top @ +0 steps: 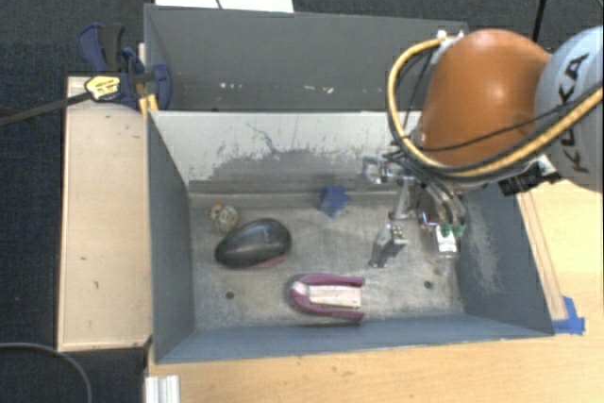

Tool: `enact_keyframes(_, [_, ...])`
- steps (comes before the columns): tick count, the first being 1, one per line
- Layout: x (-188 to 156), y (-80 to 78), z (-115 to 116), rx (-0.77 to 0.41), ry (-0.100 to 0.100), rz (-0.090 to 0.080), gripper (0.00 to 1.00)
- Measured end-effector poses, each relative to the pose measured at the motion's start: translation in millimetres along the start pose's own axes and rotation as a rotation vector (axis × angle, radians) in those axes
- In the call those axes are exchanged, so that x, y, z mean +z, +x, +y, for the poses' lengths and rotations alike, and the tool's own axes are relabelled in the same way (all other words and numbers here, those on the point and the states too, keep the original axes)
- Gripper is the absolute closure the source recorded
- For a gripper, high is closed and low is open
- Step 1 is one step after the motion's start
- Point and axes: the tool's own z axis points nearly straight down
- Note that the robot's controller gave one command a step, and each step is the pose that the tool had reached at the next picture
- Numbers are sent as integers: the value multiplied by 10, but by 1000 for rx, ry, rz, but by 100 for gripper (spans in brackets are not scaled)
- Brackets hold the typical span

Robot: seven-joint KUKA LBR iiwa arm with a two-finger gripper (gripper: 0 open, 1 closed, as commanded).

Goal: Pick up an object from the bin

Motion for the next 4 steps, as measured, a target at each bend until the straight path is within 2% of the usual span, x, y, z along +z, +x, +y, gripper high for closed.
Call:
enact_keyframes(1, [1102,-508,154,272,2,7,0])
enact_keyframes(2, [1659,-764,-12,615,1,-1,0])
enact_keyframes(3, [1669,-756,-6,612,1,0,100])
enact_keyframes(4, [1052,-671,54,667,-1,-4,100])
